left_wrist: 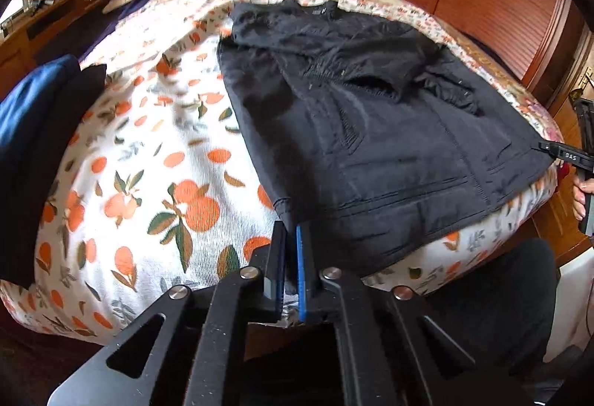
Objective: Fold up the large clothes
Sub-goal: 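Close both tools on the jacket hem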
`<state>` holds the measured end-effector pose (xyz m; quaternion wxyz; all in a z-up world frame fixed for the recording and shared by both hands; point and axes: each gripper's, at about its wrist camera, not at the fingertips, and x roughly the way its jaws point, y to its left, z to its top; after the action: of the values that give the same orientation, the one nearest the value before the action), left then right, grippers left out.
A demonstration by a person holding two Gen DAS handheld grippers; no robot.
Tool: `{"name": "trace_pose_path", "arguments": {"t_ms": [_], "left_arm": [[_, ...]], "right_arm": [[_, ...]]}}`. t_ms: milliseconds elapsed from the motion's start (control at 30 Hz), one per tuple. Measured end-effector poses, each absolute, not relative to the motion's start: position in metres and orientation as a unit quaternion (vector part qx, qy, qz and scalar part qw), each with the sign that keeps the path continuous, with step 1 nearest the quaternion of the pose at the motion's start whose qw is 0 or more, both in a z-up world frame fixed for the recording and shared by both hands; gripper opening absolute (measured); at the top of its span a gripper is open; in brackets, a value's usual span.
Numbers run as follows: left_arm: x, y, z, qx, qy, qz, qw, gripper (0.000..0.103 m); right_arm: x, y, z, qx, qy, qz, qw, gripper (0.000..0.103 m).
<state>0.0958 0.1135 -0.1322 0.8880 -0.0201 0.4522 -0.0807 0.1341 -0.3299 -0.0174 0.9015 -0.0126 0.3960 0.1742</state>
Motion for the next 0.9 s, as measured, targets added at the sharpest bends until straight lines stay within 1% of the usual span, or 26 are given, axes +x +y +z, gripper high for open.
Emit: {"name": "trace_pose_path", "arguments": {"t_ms": [200,400,433,533,567,700,767,800,833,867,900], "left_arm": [[0.093,0.107,-0.124,-0.018,0.440,-0.078,0.894,0.005],[0.099,0.107,-0.141,-0.019,0.457,-0.060,0.887,0.005],[0.100,0.107,-0.144,-0.020,0.462,-0.057,0.885,0.005],[0.101,0.110,-0.155,-0.026,0.474,-0.048,0.879,0.007],[0.101,0.111,-0.156,-0.030,0.473,-0.048,0.879,0.008],[0.098,0.110,-0.159,-0.027,0.469,-0.047,0.882,0.011],[0.097,0.108,-0.159,-0.020,0.466,-0.047,0.883,0.012],[0.096,0.106,-0.159,-0.014,0.465,-0.048,0.884,0.012],[0.095,0.104,-0.157,-0.005,0.465,-0.049,0.884,0.011],[0.094,0.104,-0.154,-0.004,0.465,-0.052,0.884,0.005],[0.093,0.105,-0.150,-0.006,0.462,-0.054,0.885,0.003]], "right_arm": [[0.137,-0.324,-0.030,-0.016,0.407,0.155,0.900,0.020],[0.141,-0.337,-0.044,0.035,0.408,0.160,0.898,0.022],[0.141,-0.340,-0.045,0.042,0.408,0.162,0.897,0.025],[0.142,-0.344,-0.048,0.047,0.407,0.165,0.897,0.028],[0.142,-0.343,-0.049,0.044,0.408,0.164,0.897,0.031],[0.138,-0.337,-0.050,0.023,0.406,0.160,0.900,0.034],[0.139,-0.332,-0.050,0.010,0.406,0.157,0.900,0.032],[0.139,-0.331,-0.049,0.009,0.406,0.159,0.900,0.028],[0.139,-0.331,-0.047,0.012,0.404,0.165,0.900,0.022],[0.139,-0.331,-0.045,0.015,0.402,0.167,0.900,0.020],[0.139,-0.332,-0.043,0.015,0.399,0.168,0.901,0.020]]}}
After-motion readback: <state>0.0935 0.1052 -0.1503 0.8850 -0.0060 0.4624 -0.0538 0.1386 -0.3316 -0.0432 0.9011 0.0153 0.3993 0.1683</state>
